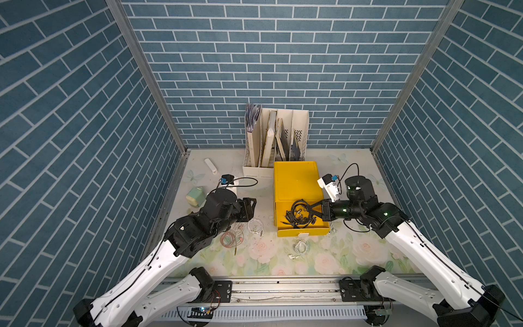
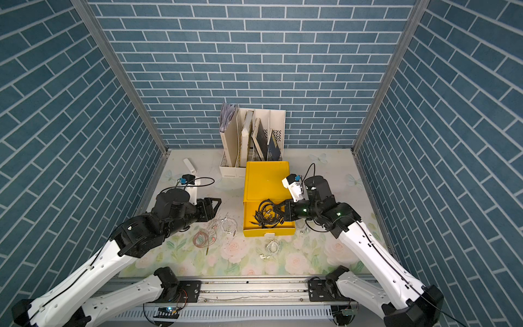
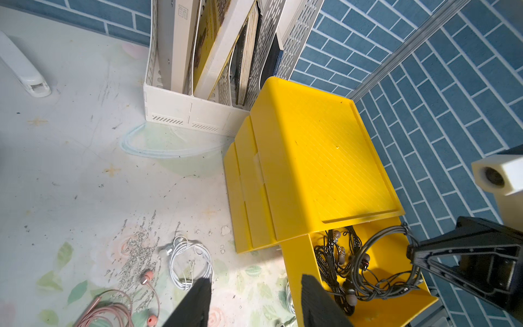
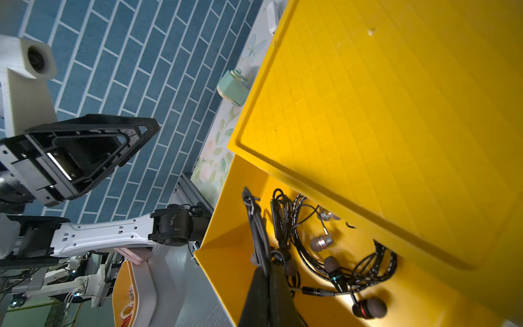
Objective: Place the wired earphones into the drawer by color
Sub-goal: Place the wired earphones in the drawer.
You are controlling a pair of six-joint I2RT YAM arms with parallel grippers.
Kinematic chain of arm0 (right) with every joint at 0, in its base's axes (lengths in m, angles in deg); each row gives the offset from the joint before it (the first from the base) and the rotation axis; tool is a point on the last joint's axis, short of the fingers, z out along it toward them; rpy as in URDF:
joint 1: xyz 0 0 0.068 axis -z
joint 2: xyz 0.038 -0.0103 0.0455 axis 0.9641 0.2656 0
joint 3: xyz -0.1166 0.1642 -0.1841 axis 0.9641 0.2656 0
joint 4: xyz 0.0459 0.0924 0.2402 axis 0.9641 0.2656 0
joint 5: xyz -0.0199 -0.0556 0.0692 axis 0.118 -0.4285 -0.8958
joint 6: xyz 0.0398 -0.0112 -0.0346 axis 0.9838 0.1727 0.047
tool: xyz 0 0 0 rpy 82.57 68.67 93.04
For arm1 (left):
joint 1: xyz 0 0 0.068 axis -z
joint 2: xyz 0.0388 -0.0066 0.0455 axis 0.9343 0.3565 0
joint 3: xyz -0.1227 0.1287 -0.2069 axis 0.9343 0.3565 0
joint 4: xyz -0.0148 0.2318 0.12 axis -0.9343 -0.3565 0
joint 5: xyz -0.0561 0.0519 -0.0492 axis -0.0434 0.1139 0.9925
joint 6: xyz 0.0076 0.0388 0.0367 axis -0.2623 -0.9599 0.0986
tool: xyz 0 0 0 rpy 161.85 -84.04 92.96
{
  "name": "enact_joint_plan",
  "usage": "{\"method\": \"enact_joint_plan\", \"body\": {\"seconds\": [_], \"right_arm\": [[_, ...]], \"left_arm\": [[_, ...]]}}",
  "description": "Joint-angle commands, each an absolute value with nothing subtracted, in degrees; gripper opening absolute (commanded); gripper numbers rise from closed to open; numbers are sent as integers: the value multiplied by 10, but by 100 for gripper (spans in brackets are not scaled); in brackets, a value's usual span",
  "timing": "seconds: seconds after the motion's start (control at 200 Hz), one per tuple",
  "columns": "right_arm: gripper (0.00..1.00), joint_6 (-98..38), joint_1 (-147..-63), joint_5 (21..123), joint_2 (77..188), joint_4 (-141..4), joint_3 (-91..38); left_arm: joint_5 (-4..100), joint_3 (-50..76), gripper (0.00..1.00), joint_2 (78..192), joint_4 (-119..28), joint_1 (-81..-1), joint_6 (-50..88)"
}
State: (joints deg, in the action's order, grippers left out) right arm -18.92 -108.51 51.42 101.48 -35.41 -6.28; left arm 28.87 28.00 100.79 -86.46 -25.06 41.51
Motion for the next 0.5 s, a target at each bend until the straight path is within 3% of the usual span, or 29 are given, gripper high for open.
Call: {"method": "enact_joint_plan", "body": {"seconds": [0.0, 0.185, 0.39, 0.495], "right_arm": [[0, -220, -1081, 541, 1014, -342, -54], [0, -231, -1081, 565, 1011, -338, -36], [18, -234, -1081, 574, 1007, -334, -28], [32, -235, -1080, 578, 1007, -331, -33]], "left_arm": [[305, 296, 57, 1007, -843, -254, 422], [330, 322, 56, 994, -807, -254, 423], [379, 374, 57, 959, -745, -253, 440], [393, 397, 58, 938, -728, -251, 448]]}}
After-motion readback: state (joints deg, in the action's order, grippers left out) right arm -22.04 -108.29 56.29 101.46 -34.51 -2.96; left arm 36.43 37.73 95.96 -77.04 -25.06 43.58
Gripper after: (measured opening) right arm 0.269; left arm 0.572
